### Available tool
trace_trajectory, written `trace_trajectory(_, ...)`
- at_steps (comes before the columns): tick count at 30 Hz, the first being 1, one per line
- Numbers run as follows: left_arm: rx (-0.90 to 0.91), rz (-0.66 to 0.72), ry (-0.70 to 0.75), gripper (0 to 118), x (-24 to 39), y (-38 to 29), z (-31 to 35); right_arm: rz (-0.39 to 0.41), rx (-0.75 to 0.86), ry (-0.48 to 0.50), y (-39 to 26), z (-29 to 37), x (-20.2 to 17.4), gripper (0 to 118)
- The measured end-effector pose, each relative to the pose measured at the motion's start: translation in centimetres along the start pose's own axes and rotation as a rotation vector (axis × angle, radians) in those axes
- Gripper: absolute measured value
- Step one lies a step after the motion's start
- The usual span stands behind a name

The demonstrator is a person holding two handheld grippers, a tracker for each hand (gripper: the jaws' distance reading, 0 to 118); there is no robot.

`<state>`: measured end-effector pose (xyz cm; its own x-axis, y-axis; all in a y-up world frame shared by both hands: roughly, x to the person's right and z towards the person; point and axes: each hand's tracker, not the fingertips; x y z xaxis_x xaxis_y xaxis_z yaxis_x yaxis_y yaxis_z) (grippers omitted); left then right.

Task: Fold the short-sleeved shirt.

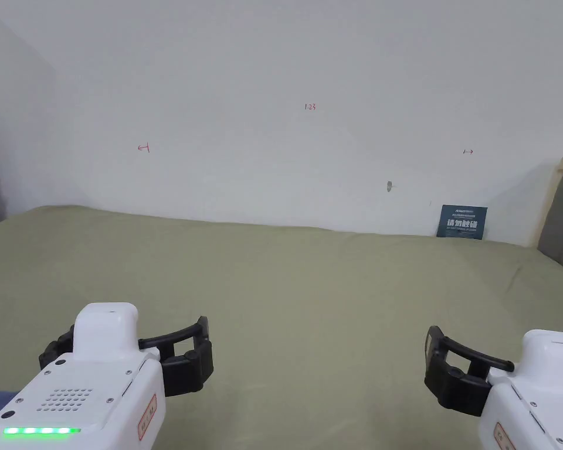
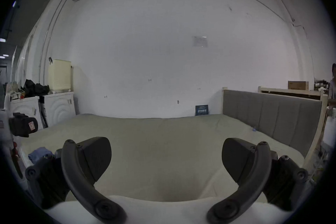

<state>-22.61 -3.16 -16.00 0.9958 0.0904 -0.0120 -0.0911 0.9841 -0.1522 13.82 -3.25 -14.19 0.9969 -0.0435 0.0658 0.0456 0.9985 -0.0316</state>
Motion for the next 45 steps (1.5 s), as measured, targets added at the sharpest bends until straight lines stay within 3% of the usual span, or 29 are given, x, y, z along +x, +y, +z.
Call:
trace_trajectory(4,0.001,-0.033,0.006,118,0.4,0.1,0.4,-0.003,-0.022,-0.008,-0.3,-0.3,0.3,118)
trace_trajectory(10,0.003,-0.029,-0.006,118,0.2,0.6,0.4,-0.053,0.016,0.105,1.5,0.4,1.9,118)
trace_trajectory(16,0.010,-0.027,-0.029,118,0.3,0.7,0.7,-0.100,0.073,0.016,2.9,0.6,2.2,118)
trace_trajectory(18,0.013,-0.047,-0.037,118,0.5,0.9,0.8,-0.116,0.083,0.060,3.1,0.5,2.5,118)
trace_trajectory(20,0.018,-0.062,-0.037,118,0.7,1.3,0.8,-0.151,0.017,0.104,3.2,-0.1,2.7,118)
trace_trajectory(24,0.041,-0.062,-0.065,118,0.5,2.0,1.2,-0.185,-0.038,0.030,2.9,-0.7,2.2,118)
trace_trajectory(28,0.037,-0.060,-0.062,118,0.4,2.2,1.2,-0.155,-0.056,0.052,2.7,-0.8,1.8,118)
trace_trajectory(34,0.013,-0.039,-0.049,118,0.0,2.2,0.9,-0.134,-0.117,0.168,3.5,-0.6,1.3,118)
trace_trajectory(42,-0.003,-0.014,-0.065,118,-0.2,2.6,0.7,-0.057,-0.170,0.114,4.8,-0.2,0.0,118)
trace_trajectory(45,-0.008,-0.019,-0.065,118,-0.1,2.5,0.7,-0.145,-0.247,0.126,4.9,-0.7,0.6,118)
